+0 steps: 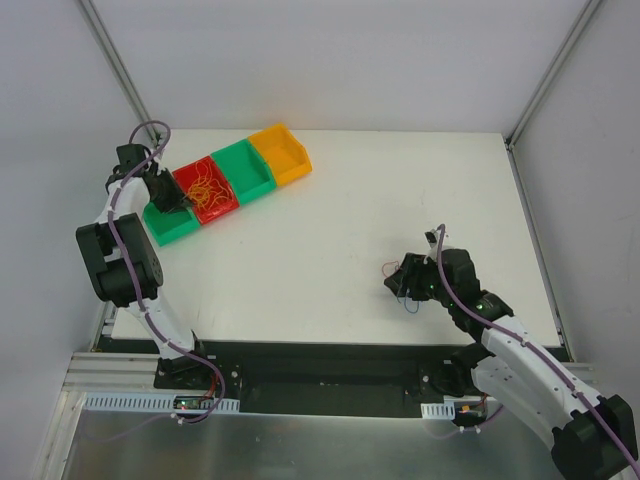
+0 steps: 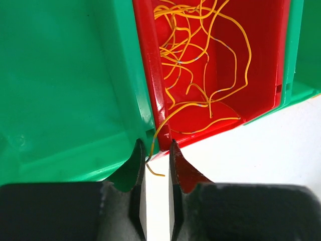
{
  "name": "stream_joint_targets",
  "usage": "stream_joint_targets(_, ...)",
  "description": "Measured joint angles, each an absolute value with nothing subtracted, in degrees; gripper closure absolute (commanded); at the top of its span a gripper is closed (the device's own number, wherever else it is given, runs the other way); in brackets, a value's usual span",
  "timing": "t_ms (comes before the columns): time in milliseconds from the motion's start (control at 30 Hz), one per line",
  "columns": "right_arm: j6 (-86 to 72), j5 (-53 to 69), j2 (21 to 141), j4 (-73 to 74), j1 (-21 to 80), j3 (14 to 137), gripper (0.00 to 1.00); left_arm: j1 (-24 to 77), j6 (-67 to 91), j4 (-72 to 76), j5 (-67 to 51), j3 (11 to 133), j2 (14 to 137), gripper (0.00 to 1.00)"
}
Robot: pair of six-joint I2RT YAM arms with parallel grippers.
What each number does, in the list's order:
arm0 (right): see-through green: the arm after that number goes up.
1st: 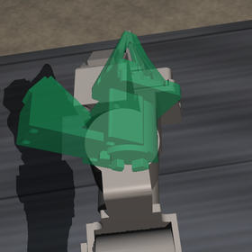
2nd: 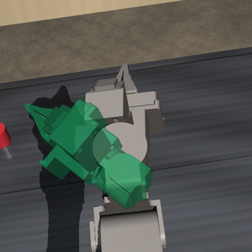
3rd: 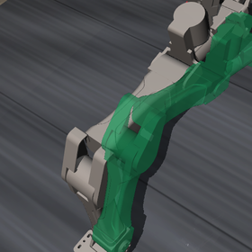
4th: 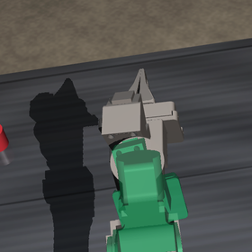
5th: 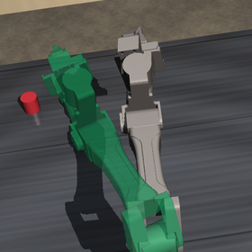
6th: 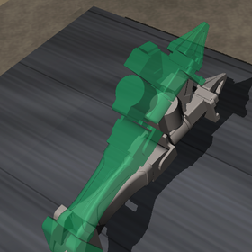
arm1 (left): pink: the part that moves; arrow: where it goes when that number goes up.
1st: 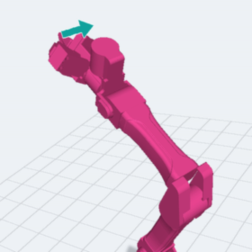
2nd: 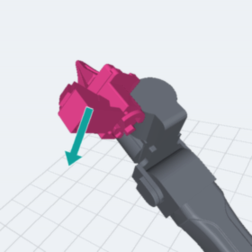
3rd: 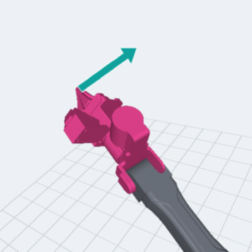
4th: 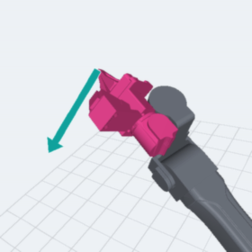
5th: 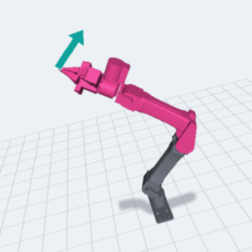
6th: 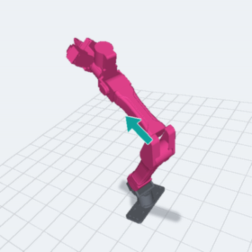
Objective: Untangle the cables
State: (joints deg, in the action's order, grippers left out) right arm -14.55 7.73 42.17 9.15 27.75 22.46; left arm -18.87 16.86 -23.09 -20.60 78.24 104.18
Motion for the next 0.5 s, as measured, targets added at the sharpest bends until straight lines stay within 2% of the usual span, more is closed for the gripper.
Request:
stream_joint_targets(67,-14.55,7.77,42.15,9.10,27.73,22.46,0.38,-18.85,16.84,-23.20,-20.47,78.24,104.07,0.82)
stream_joint_targets(233,-14.59,7.77,42.00,8.75,27.70,22.46,0.38,-18.85,16.91,-23.29,-20.53,78.24,104.07,0.84)
stream_joint_targets(367,-14.59,7.79,42.00,8.75,27.66,22.46,0.38,-18.85,16.97,-23.29,-20.49,78.24,104.05,0.65)
stream_joint_targets(500,-14.59,7.79,42.00,8.75,27.66,22.46,0.38,-18.83,17.32,-23.22,-20.64,78.15,103.72,0.59)
